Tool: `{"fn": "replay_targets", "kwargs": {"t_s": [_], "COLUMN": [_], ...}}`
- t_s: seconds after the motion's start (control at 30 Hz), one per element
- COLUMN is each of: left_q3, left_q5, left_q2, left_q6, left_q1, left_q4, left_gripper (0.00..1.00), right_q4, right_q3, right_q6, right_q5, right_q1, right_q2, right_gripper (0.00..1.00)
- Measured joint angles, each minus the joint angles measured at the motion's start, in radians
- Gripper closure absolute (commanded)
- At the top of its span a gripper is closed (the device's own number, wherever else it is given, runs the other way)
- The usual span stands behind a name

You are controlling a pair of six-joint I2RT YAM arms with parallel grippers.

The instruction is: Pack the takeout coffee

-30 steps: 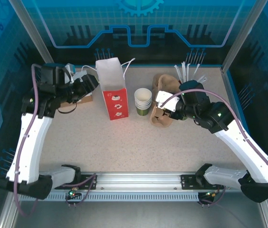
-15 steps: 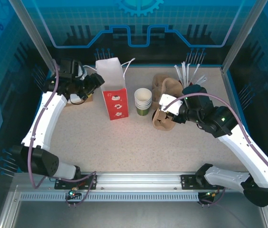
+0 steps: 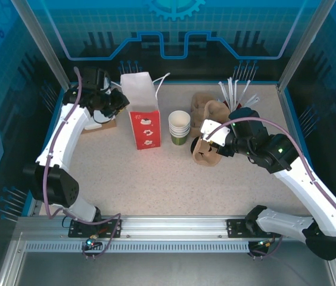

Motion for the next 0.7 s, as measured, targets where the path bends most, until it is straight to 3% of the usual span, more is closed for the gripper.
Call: {"fn": "replay_targets", "kwargs": {"t_s": [0.17, 0.4, 0.7], "left_q3": [0.0, 0.0, -0.079], "left_q5": [-0.007, -0.01, -0.032], "left_q2": [-0.011, -0.073, -0.278], "left_q6": [0.027, 0.08, 0.135], "left_q1": [0.0, -0.028, -0.176], "left_q4": [-0.018, -0.023, -0.038], "left_gripper": [1.0, 1.0, 1.0], "right_q4": [-0.017, -0.04, -0.06], "right_q3": [0.013, 0.086, 0.34], "right_q6": [0.0, 0.005, -0.002], "right_q5": [0.0, -0.011, -0.024], "right_q1": [0.0, 0.003, 0.099], "right_q2": [0.0, 0.018, 0.1], "right_gripper": [0.72, 0.73, 0.73]}}
